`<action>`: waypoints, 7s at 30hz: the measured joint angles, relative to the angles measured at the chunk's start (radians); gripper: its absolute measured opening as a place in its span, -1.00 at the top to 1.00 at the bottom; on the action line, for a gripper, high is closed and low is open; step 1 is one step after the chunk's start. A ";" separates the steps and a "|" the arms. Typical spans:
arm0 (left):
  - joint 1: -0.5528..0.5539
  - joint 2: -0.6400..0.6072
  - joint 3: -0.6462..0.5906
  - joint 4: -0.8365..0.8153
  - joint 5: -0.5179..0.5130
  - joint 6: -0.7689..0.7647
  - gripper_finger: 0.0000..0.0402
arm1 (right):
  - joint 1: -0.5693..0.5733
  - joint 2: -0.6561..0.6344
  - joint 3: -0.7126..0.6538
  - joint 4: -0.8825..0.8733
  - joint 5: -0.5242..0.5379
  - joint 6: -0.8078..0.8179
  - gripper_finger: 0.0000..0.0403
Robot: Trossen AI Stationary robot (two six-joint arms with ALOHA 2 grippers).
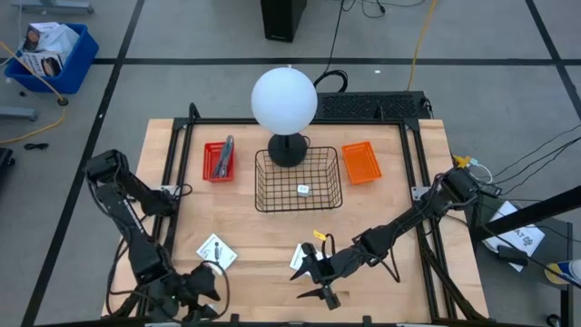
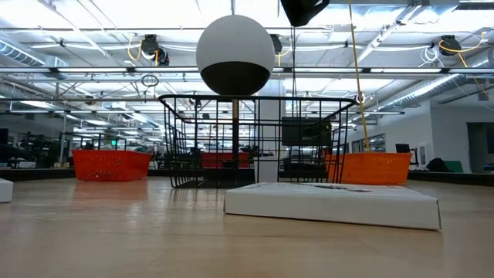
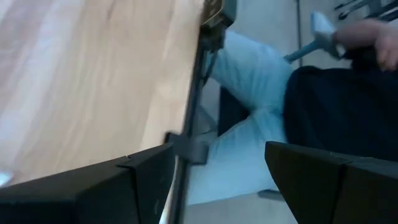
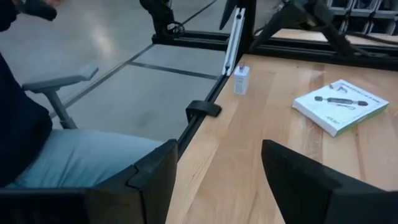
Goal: Pick and place items into bin
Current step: Put the white charger adapter into the black wire basket
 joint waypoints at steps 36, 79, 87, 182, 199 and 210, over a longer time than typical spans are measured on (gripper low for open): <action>-0.067 0.357 0.561 -0.748 -0.101 -0.041 0.35 | -0.027 0.000 0.002 -0.061 0.002 0.027 -0.10; -0.127 0.451 0.543 -0.804 0.000 -0.246 -0.13 | -0.027 0.000 0.002 -0.067 0.002 0.027 -0.05; -0.124 0.509 0.543 -0.801 0.016 -0.245 -0.13 | -0.027 0.000 0.002 -0.067 0.002 0.027 -0.05; 0.935 0.035 0.468 -0.593 -0.114 0.768 0.45 | -0.004 -0.039 0.001 -0.186 -0.001 0.046 -0.04; 1.226 0.132 0.363 -0.388 0.227 0.861 0.45 | 0.002 -0.038 0.001 -0.187 -0.001 0.046 -0.04; 1.226 0.309 0.335 -0.360 0.319 0.878 0.44 | 0.002 -0.038 0.001 -0.178 0.000 0.045 -0.04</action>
